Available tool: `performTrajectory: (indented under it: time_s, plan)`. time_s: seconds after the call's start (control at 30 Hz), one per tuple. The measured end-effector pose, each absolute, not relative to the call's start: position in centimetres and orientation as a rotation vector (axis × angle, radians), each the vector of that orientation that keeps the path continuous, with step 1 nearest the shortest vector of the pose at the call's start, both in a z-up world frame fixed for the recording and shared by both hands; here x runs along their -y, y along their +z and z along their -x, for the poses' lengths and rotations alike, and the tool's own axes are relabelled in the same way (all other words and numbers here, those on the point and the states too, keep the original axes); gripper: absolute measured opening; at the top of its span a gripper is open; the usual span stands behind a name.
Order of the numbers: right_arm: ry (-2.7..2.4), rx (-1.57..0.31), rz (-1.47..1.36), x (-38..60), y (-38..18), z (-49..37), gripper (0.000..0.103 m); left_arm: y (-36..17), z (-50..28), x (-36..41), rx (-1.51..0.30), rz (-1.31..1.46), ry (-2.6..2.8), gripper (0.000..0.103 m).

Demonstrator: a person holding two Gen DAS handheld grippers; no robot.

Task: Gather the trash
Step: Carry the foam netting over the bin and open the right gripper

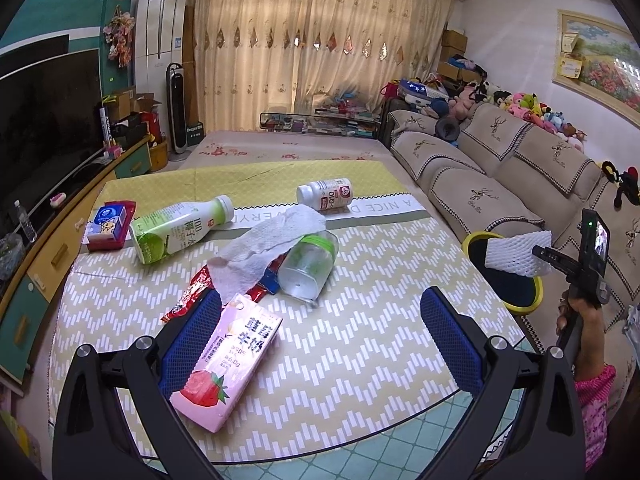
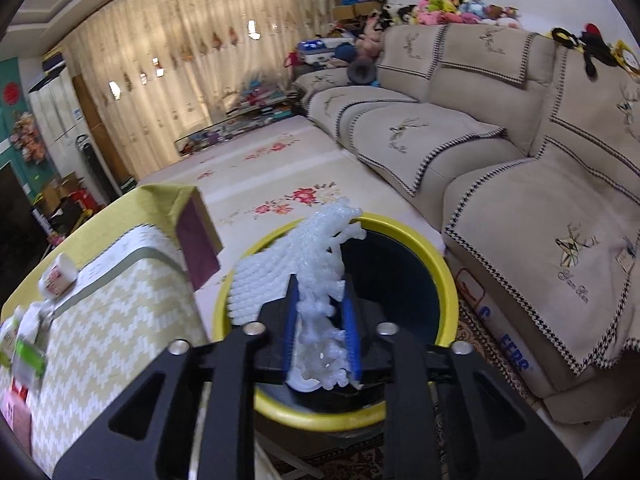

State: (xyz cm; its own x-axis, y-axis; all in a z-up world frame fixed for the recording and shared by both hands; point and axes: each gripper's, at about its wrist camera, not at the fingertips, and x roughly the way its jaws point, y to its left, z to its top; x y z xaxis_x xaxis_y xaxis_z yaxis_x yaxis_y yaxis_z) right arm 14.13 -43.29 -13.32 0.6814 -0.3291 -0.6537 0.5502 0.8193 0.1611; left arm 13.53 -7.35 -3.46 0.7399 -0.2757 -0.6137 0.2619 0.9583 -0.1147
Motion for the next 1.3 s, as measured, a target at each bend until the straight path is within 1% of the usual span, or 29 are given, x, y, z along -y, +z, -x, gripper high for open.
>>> performTrajectory:
  time_s: [0.07,0.13,0.2,0.4,0.53,0.8,1.0,1.07,1.17,1.23,1.3]
  plan:
    - [-0.518,-0.65,-0.366,43.5,-13.5,-14.2,0.032,-3.6,-13.6,7.0,-0.678,0.026,-0.29,0.098]
    - [-0.533,-0.635,-0.365,43.6,-13.4,-14.0,0.043,-3.8,-13.7,6.7,-0.683,0.031,-0.286,0.098]
    - [-0.541,-0.626,-0.356,43.5,-13.3,-13.8,0.045,-4.0,-13.9,6.5,-0.689,0.036,-0.284,0.098]
    - [-0.536,-0.629,-0.346,42.8,-13.1,-13.9,0.046,-5.0,-14.3,5.7,-0.716,0.048,-0.273,0.098]
    - [-0.513,-0.626,-0.338,42.0,-13.0,-13.9,0.05,-5.6,-14.2,4.9,-0.73,0.032,-0.264,0.098]
    - [-0.481,-0.642,-0.337,40.9,-13.0,-14.3,0.05,-7.4,-15.1,2.5,-0.767,-0.031,-0.269,0.098]
    - [-0.465,-0.655,-0.339,40.5,-13.4,-14.7,0.05,-9.2,-16.5,2.3,-0.814,-0.106,-0.417,0.098]
    - [-0.458,-0.66,-0.335,40.3,-13.5,-14.8,0.05,-9.9,-17.1,2.3,-0.837,-0.11,-0.434,0.094]
    - [-0.452,-0.664,-0.332,40.1,-13.6,-15.0,0.051,-10.9,-17.7,2.4,-0.866,-0.126,-0.425,0.093]
    - [-0.447,-0.667,-0.336,40.0,-13.7,-15.1,0.051,-11.7,-18.2,2.7,-0.887,-0.148,-0.409,0.088]
    - [-0.444,-0.669,-0.335,40.0,-13.8,-15.1,0.051,-12.4,-18.5,2.8,-0.901,-0.167,-0.405,0.081]
